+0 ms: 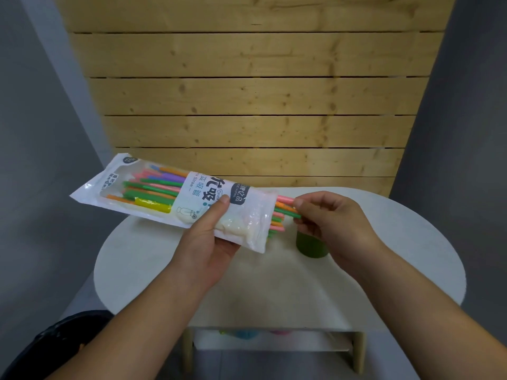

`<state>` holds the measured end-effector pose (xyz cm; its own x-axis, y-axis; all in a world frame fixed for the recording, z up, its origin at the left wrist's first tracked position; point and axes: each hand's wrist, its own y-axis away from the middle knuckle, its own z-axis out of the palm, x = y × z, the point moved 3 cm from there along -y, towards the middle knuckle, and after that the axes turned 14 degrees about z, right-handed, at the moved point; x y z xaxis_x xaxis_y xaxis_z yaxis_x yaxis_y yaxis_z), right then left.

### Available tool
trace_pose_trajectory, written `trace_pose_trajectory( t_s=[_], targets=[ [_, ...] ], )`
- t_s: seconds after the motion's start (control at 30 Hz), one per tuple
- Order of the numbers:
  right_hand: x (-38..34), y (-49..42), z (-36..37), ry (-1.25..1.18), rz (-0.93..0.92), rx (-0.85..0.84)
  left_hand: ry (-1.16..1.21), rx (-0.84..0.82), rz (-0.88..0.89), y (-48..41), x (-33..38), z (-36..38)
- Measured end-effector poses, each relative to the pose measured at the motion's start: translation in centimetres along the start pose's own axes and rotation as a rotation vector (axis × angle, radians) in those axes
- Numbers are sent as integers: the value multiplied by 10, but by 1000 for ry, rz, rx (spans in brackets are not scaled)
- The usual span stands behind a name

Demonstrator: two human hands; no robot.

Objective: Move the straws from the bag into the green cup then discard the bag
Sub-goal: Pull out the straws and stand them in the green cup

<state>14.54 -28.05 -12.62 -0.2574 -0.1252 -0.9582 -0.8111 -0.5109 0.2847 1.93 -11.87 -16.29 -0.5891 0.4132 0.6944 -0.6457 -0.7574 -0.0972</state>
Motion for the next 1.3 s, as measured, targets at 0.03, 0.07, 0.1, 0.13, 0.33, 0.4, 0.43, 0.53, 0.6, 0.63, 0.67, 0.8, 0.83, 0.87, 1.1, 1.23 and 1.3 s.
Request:
trace_pose_trajectory(
  t_s=[0.03,0.07,0.1,0.13,0.33,0.4,0.43,0.53,0.6,0.63,0.67,0.8,0.83,0.87,1.1,1.23,1.3],
  targets=[
    [-1,0,-2,29,-2,30,10,18,1,-1,1,-1],
    [-2,0,-4,60,-5,52,16,29,3,-1,3,-1],
    [-2,0,-4,79,-9,62,21,38,2,0,3,-1],
    [-1,0,-4,81,-12,60,27,46,-1,0,3,-1],
    [2,0,-1,-138,38,-55,63,95,4,1,3,-1],
    [2,0,1,-182,49,-94,70,94,2,1,2,-2],
    [2,-1,1,-168,46,-92,73,91,0,1,2,-2],
    [-1,-3,-3,-179,36,-65,81,98,-4,0,3,-3],
    [-3,-5,-6,-336,57,-87,94,119,0,-2,4,-5],
    [-3,-6,-8,-448,82,-112,104,132,1,-3,4,-6],
    [-2,-6,-7,-555,107,-147,114,142,0,-3,4,-7],
    [8,-5,9,-655,167,-256,131,138,-8,-4,1,-7],
    [12,-4,13,-607,172,-252,132,128,-12,-3,0,-6],
    [15,-4,18,-548,172,-238,134,119,-14,-3,-2,-5],
    [13,-14,25,-436,95,-25,136,105,-25,0,-9,-5],
    [4,-13,11,-408,-41,75,137,141,-21,-4,-7,-9],
    [0,-13,1,-394,-100,125,142,176,-18,-6,-6,-12]
  ],
)
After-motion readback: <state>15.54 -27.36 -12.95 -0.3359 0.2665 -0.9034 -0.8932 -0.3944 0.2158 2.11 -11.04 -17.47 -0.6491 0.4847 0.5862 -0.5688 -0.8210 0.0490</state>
